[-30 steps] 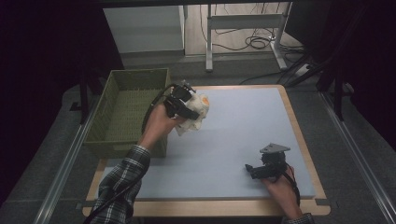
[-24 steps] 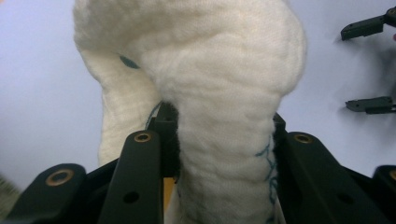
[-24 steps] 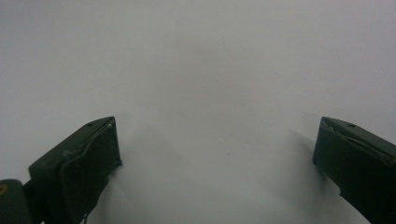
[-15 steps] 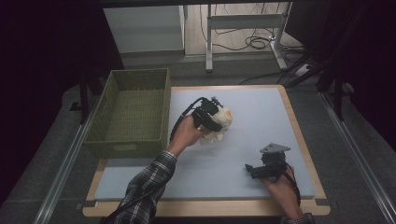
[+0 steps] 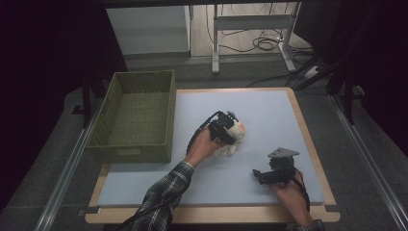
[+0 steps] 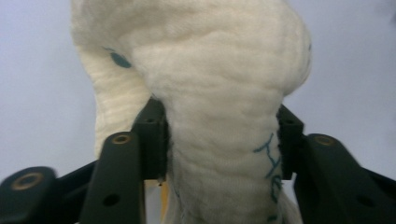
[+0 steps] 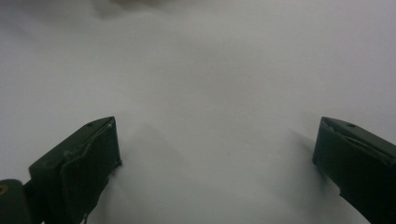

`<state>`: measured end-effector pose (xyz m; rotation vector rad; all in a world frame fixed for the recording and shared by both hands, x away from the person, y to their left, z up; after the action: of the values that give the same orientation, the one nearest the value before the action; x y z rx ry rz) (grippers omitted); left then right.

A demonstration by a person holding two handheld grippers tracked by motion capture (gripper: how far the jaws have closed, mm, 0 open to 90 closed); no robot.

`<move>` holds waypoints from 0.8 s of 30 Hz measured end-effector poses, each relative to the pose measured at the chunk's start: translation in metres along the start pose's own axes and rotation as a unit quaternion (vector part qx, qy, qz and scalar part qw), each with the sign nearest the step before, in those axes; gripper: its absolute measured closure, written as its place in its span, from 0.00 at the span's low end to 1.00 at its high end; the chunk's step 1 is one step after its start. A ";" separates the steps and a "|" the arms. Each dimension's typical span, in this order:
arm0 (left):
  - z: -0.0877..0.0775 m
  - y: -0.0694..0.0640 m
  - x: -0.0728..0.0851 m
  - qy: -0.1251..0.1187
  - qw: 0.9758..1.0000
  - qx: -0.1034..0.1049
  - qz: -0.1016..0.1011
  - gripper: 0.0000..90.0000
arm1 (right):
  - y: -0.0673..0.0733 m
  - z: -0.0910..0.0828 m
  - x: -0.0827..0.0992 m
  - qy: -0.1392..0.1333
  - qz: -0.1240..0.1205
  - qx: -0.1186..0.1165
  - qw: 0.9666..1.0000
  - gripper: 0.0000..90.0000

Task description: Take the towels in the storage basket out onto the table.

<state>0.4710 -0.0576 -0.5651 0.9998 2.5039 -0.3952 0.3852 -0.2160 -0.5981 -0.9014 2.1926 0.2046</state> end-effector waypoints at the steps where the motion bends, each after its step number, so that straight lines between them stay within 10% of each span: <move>1: 0.003 0.000 0.001 -0.001 1.000 0.001 0.001 0.46 | 0.000 0.000 0.000 0.000 0.000 0.000 1.000 0.01; 3: 0.004 0.001 0.003 0.001 1.000 0.003 0.005 0.27 | 0.000 0.000 0.000 0.000 0.000 0.000 1.000 0.01; 8: -0.013 0.005 0.004 -0.016 1.000 0.015 0.001 0.17 | 0.000 0.000 0.000 0.000 0.000 -0.001 1.000 0.01; 24: -0.055 -0.006 0.029 -0.021 0.999 0.023 0.021 0.39 | 0.000 0.000 0.000 0.000 0.000 0.000 1.000 0.01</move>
<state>0.4328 -0.0225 -0.5300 1.0489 2.4437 -0.4586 0.3852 -0.2159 -0.5981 -0.9019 2.1933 0.2050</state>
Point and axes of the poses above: each handheld gripper's, and its own axes: z roughly forward along the jaws, x roughly out of its underside, y roughly to its left, the point moved 9 cm from there along z, roughly forward along the jaws, and after that the axes turned 7 degrees about -z, right-handed, at the moved point
